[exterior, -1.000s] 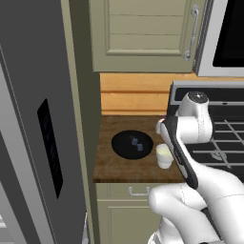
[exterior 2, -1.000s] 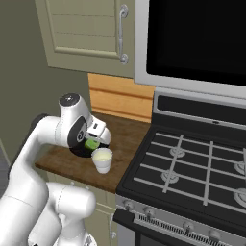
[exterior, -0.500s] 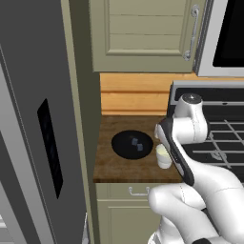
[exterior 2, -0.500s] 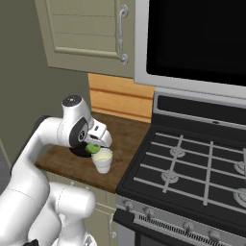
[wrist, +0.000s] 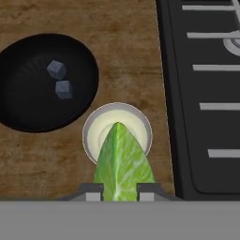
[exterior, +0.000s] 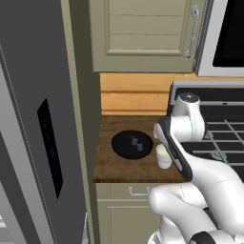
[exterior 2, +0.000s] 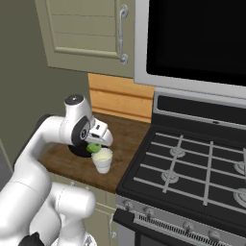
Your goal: Grab a lemon wedge from the fridge and one ice cube from the ice bowl, and put them in the glass of lemonade.
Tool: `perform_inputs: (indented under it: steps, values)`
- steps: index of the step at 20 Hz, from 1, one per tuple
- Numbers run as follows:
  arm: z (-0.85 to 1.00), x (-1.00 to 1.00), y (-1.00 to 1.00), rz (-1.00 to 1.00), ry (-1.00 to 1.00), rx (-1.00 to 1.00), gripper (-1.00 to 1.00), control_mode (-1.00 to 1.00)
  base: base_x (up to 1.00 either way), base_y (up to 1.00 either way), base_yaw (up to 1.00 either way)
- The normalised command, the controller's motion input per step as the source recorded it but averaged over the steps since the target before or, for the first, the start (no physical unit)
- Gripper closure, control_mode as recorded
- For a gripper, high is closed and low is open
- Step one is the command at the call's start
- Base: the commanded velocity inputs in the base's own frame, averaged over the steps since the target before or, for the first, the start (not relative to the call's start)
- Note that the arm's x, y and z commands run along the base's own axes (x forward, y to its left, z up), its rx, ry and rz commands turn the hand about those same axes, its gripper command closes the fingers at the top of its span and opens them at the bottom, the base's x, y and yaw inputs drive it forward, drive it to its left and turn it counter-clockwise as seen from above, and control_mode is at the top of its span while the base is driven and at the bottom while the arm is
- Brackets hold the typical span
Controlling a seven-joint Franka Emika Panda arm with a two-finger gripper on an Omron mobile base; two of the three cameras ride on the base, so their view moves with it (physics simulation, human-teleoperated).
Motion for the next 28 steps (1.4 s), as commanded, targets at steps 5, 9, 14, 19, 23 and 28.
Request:
perform_inputs:
  steps: [5,9,14,19,23,28]
  values:
    - [-0.06,0.2,0.01,0.0,0.0,0.0,1.0,-1.0,0.0,0.0,0.0]
    - [-0.07,0.36,0.0,0.0,0.0,0.0,1.0,-1.0,0.0,0.0,0.0]
    - [-0.06,0.49,0.0,0.0,0.0,0.0,1.0,-1.0,0.0,0.0,0.0]
    - [-0.2,-0.05,0.0,0.0,-0.05,0.0,1.0,-1.0,0.0,0.0,0.0]
    - [-0.03,-0.08,0.0,0.0,0.0,0.0,1.0,-1.0,0.0,0.0,0.0]
    - [-0.22,-0.06,0.0,0.0,-0.02,0.0,1.0,-1.0,0.0,0.0,0.0]
